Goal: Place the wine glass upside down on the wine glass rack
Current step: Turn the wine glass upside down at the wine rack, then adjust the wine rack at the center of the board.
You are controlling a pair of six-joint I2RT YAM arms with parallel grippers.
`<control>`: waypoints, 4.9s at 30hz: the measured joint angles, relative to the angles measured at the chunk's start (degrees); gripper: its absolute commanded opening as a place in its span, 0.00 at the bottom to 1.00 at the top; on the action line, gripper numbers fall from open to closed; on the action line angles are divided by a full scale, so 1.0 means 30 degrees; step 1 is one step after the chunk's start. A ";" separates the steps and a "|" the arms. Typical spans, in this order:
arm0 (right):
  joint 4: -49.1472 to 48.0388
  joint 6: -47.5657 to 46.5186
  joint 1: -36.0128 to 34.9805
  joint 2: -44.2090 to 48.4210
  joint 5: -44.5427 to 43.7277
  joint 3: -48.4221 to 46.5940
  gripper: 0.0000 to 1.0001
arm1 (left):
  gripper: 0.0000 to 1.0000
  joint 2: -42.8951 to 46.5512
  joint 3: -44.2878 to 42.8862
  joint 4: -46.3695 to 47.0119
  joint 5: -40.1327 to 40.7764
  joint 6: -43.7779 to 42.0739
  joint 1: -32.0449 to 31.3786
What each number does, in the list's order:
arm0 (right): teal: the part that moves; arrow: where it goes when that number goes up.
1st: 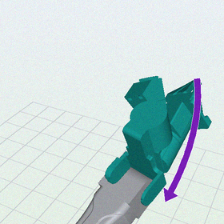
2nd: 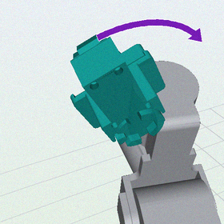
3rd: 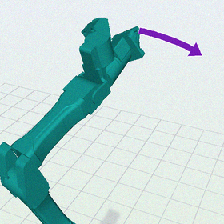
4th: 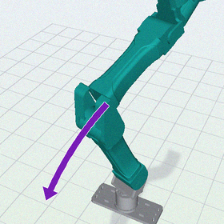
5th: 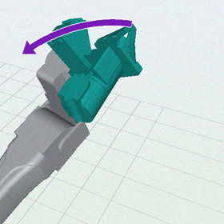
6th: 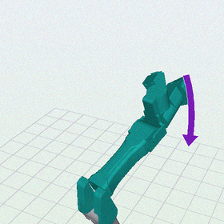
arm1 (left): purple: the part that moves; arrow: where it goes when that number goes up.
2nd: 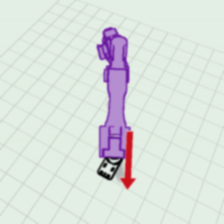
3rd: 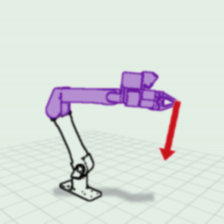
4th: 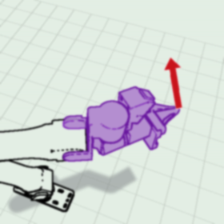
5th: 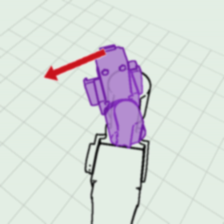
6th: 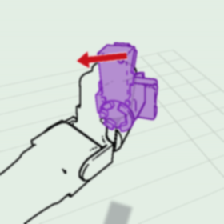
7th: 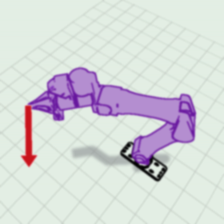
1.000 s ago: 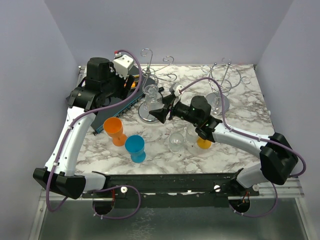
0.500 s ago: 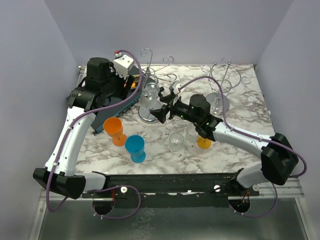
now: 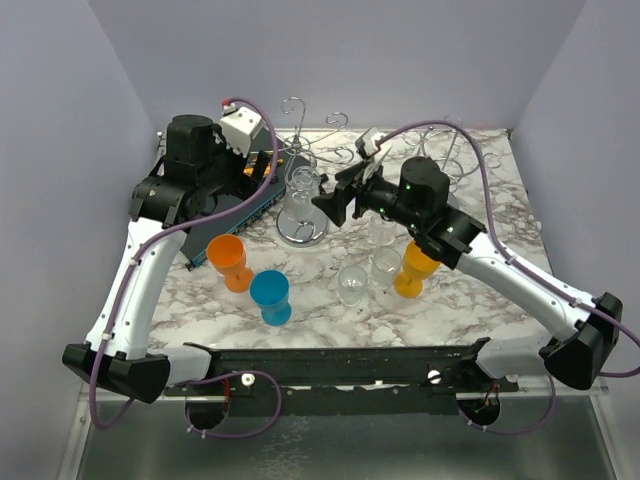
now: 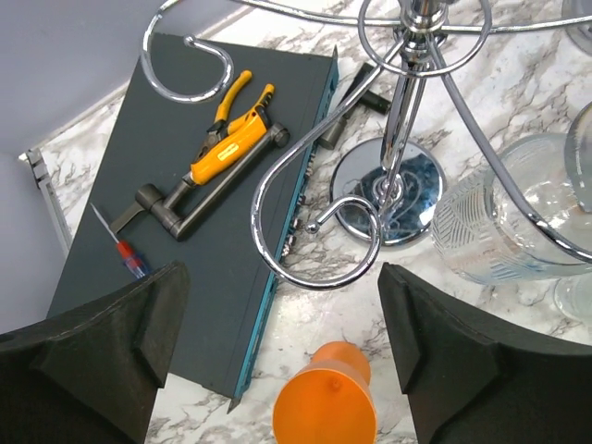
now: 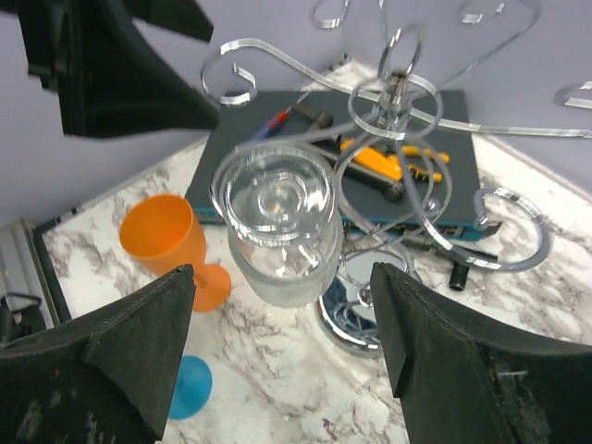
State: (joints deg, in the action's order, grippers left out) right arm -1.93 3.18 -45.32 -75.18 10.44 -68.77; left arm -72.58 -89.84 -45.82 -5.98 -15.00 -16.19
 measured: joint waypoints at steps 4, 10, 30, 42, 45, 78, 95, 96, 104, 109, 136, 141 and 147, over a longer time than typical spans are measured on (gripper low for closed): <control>0.2885 0.0160 0.0000 -0.0029 -0.1107 -0.3082 0.78 | 0.94 0.0168 -0.1064 -0.0532 -0.0029 0.0306 0.0000; 0.5304 0.0131 0.0000 -0.1231 -0.3286 -0.7424 0.75 | 0.91 0.0816 -0.1792 -0.1107 -0.0226 0.0816 0.0000; 0.8102 0.1129 0.5085 -0.9653 -0.3344 -1.6684 0.56 | 0.77 0.0896 -0.1122 -0.1107 -0.0583 0.1115 0.0000; 0.8218 0.3002 0.5807 -1.0302 0.0175 -1.6560 0.47 | 0.75 0.0678 -0.0073 -0.0852 -0.0576 0.1064 0.0000; 0.8240 0.3242 0.5858 -1.0397 0.0481 -1.6262 0.47 | 0.75 0.0605 0.0007 -0.0532 -0.0576 0.1071 0.0000; 0.4080 0.5450 0.6113 -0.8364 0.0612 -1.0768 0.10 | 0.68 -0.1217 -0.0102 0.0998 -0.0714 0.0619 -0.0007; 0.3708 0.6965 0.5581 -0.6025 -0.1545 -0.8036 0.06 | 0.67 -0.2790 -0.0889 0.1705 -0.0350 0.0299 0.0474; 0.3650 0.7104 0.5544 -0.5821 -0.1705 -0.7745 0.06 | 0.67 -0.2885 -0.0954 0.1756 -0.0357 0.0284 0.0495; 0.2958 0.7701 0.5144 -0.4007 -0.2659 -0.5523 0.06 | 0.67 -0.3351 -0.1202 0.2127 -0.0357 0.0262 0.0605; 0.2980 0.7803 0.4991 -0.3410 -0.2892 -0.5005 0.06 | 0.67 -0.3417 -0.1202 0.2251 -0.0350 0.0262 0.0627; 0.4721 0.6681 0.4619 -0.3016 -0.4408 -0.5515 0.38 | 0.99 -0.1588 -0.1290 0.0699 0.0590 -0.0372 0.0976; 0.5289 0.6258 0.4619 -0.3351 -0.4677 -0.6149 0.52 | 0.99 0.0415 0.0299 -0.0430 0.1166 -0.0925 0.2178; 0.6178 0.5683 0.4626 -0.3555 -0.5005 -0.6768 0.61 | 0.92 0.2259 0.3650 -0.2776 0.1056 -0.1749 0.3759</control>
State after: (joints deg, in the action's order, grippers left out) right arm 16.60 20.23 -31.44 -85.84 -4.58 -89.08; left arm -65.80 -78.89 -54.15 -2.81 -20.25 -4.91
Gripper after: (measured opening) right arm 0.592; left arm 0.964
